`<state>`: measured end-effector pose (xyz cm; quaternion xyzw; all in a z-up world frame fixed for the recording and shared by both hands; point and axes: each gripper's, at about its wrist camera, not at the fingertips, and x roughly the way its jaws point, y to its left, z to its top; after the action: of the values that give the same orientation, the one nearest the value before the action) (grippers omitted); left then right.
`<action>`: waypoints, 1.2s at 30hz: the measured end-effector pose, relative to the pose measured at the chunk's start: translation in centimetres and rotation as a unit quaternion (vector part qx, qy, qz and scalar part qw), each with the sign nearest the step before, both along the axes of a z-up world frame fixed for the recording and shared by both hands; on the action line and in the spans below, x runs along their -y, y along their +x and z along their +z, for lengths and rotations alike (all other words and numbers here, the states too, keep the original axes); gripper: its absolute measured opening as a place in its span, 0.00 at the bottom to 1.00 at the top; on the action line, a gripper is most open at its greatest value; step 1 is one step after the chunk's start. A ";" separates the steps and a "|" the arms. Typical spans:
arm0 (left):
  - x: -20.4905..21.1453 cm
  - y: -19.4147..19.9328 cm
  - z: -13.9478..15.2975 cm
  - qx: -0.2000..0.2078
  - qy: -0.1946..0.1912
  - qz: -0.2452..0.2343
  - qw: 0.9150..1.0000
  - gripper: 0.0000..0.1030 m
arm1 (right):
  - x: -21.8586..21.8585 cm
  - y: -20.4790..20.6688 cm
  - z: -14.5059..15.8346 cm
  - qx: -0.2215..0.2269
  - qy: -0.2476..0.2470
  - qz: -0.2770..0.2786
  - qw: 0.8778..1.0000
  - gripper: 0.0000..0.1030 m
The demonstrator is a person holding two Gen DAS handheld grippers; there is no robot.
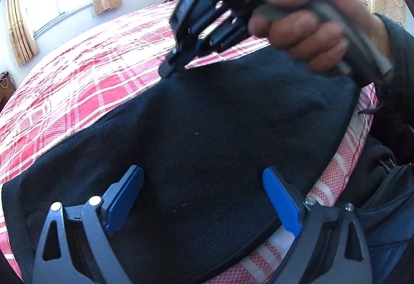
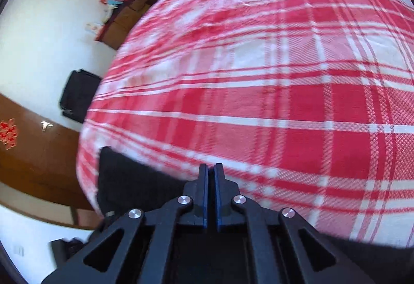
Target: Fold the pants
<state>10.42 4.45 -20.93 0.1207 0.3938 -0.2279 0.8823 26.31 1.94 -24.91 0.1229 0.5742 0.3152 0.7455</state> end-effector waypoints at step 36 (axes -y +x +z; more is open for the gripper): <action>-7.5 1.1 0.8 0.014 0.025 0.178 0.984 0.96 | 54.1 -19.5 10.6 0.149 -0.022 -0.494 0.856 0.43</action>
<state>11.57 11.96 -20.13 0.0736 0.4019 -0.0560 0.9110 6.83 -52.18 -14.36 0.3254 0.3266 -0.0929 0.8825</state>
